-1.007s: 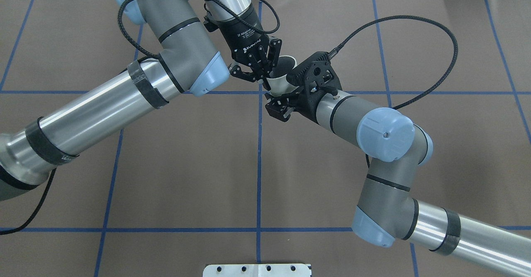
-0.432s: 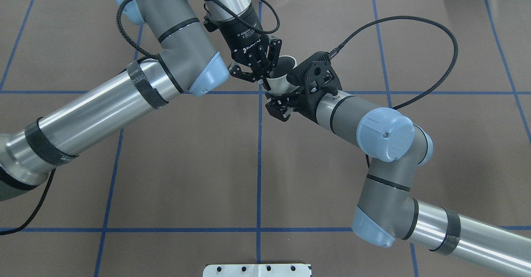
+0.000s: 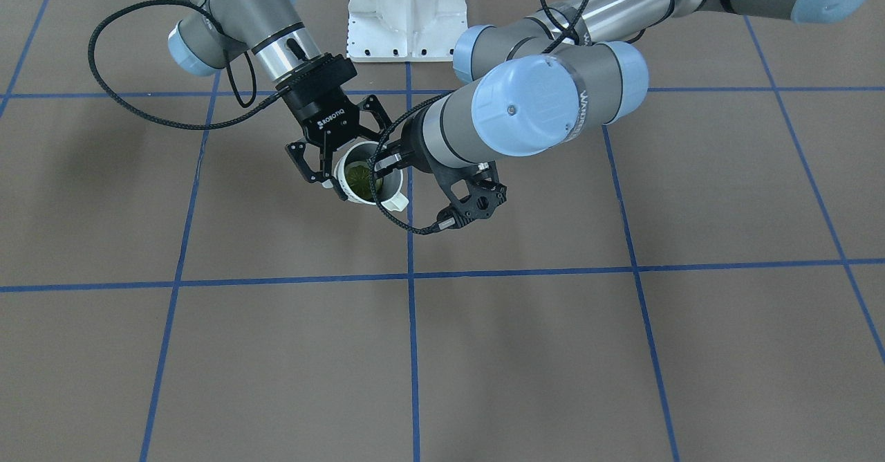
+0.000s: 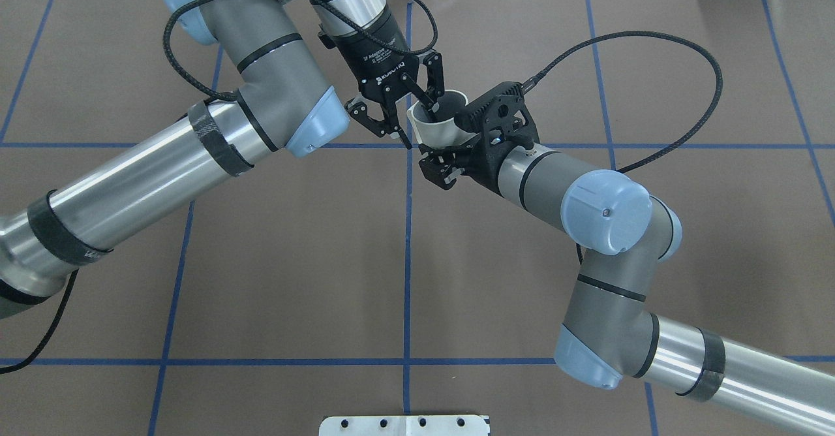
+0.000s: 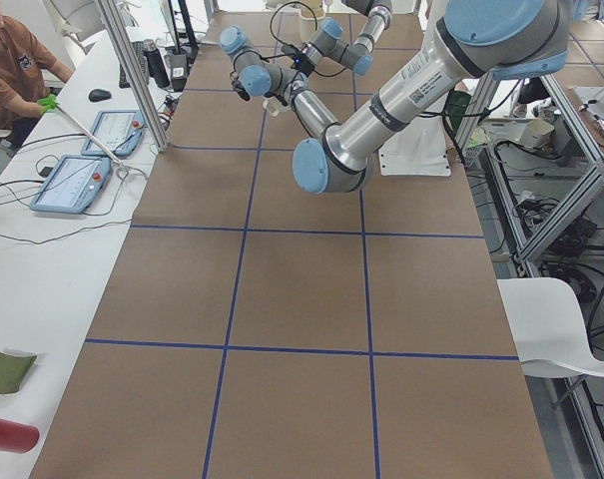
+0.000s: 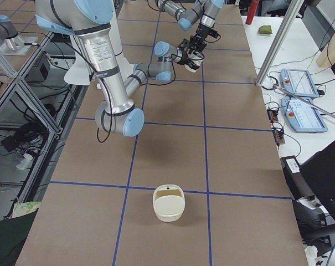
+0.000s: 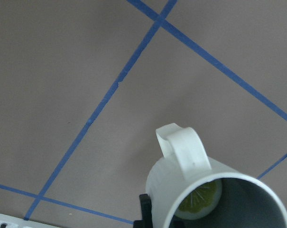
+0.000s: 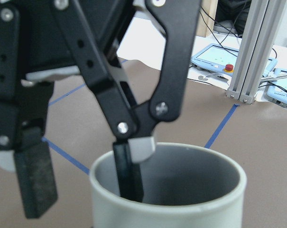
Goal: Left arm hands cup to right arm to dump lemon
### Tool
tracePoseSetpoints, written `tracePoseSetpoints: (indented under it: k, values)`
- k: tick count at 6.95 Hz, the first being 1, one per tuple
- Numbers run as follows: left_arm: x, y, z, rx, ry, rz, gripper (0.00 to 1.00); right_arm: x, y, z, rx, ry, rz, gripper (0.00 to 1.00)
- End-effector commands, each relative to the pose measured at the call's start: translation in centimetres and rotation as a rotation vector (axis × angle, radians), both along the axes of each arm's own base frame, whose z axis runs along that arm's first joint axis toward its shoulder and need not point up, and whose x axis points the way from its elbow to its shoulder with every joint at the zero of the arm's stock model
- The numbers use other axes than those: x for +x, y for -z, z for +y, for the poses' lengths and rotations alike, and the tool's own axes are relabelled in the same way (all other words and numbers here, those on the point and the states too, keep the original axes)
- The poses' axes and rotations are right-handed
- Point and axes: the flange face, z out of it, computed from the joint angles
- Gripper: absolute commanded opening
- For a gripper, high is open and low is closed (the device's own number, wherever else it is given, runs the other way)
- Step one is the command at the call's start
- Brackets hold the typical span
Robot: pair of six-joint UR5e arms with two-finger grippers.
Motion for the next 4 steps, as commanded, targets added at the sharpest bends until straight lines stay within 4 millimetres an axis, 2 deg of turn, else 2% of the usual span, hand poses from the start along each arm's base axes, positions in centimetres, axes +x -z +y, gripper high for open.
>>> tracePoseSetpoints:
  k: [1,2,4]
  values:
    - [-1.0,-0.2,-0.3,0.013,0.015,0.012,1.0,0.1,-0.5,0.1,-0.004,0.004,0.003,0.0]
    - [-2.7,-0.2,-1.7,0.015,0.049,0.009,1.0,0.2,-0.5,0.1,-0.004,0.002,0.003,0.0]
    - [-7.3,-0.5,-5.5,0.062,0.181,-0.018,1.0,0.9,-0.8,-0.4,-0.009,-0.015,0.004,0.0]
